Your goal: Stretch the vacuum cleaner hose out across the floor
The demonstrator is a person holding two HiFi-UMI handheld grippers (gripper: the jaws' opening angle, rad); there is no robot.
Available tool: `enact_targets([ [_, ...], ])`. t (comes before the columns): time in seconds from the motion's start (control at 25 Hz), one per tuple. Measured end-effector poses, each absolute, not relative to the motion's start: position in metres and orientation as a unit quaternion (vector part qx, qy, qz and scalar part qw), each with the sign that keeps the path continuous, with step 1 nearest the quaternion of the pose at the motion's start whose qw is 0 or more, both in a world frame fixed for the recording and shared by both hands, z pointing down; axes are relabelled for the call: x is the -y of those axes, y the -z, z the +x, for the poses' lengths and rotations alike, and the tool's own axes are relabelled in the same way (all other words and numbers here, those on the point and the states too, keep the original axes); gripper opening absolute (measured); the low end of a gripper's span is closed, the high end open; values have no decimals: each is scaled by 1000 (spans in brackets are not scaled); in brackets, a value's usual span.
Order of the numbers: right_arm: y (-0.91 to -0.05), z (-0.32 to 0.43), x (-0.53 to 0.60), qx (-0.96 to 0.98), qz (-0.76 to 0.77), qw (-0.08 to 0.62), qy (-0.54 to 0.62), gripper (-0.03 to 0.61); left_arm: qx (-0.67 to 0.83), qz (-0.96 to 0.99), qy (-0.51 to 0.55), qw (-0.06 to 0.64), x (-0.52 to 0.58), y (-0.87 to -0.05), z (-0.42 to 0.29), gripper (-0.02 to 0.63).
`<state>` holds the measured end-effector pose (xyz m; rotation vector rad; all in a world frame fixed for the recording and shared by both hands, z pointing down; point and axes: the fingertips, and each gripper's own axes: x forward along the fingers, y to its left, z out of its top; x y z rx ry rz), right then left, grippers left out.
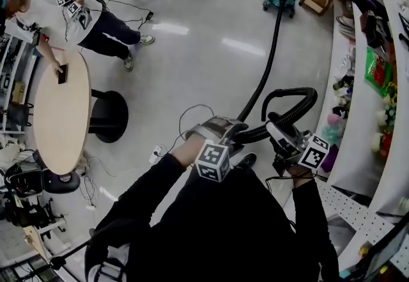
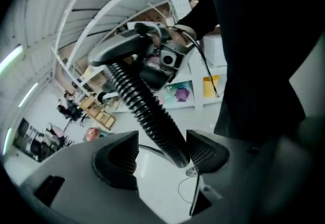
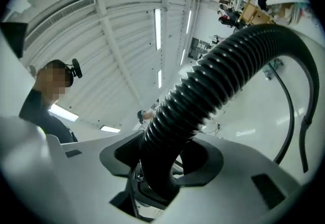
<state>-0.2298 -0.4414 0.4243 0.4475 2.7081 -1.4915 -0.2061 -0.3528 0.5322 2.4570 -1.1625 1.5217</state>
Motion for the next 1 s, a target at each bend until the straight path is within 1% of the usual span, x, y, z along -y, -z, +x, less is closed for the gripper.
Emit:
enact_targets([
  [0.08,-430,-209,435,-886,126,3,446,208,442,771,-456,48,344,-520,-211,298],
  [0.12,-431,-201,427,-898,124,-7,422,202,477,772,-412,83,340,-510,-216,298],
  [0.16,-432,-196,417,-911,127,-23,392,201,508,778,-347,128,336,-496,-222,298],
  [0.24,-433,-191,384,-935,148,-66,315,202,539,795,-166,223,336,-456,-235,298],
  [0.32,-438,-187,341,-950,174,-116,233,203,520,803,10,292,340,-412,-240,298],
  [0.36,-441,-184,320,-953,186,-140,196,202,500,803,74,318,343,-396,-240,298],
  [0.4,-444,-181,299,-954,197,-161,161,203,478,800,121,342,347,-387,-239,298],
  [0.44,-448,-177,279,-953,207,-179,129,203,454,796,156,367,350,-383,-236,312],
  [0.48,-453,-173,259,-951,216,-197,97,204,428,792,184,394,352,-383,-230,354],
  [0.56,-468,-165,222,-943,233,-235,32,204,368,785,226,445,348,-389,-215,402],
  [0.64,-486,-161,187,-930,243,-275,-18,206,312,784,246,477,332,-396,-201,411],
  [0.72,-504,-163,155,-918,248,-306,-39,206,271,789,264,483,307,-399,-195,410],
  [0.8,-524,-170,133,-914,235,-328,-46,207,276,791,274,473,282,-405,-201,401],
  [0.84,-536,-173,127,-911,222,-345,-53,207,299,792,263,463,270,-413,-207,340],
  [0.88,-551,-173,123,-905,205,-368,-61,207,327,795,241,450,258,-422,-210,259],
  [0.96,-574,-164,118,-891,169,-417,-68,211,374,815,166,411,231,-438,-207,244],
  [1.0,-580,-157,118,-888,153,-431,-53,242,392,828,114,385,218,-444,-201,242],
])
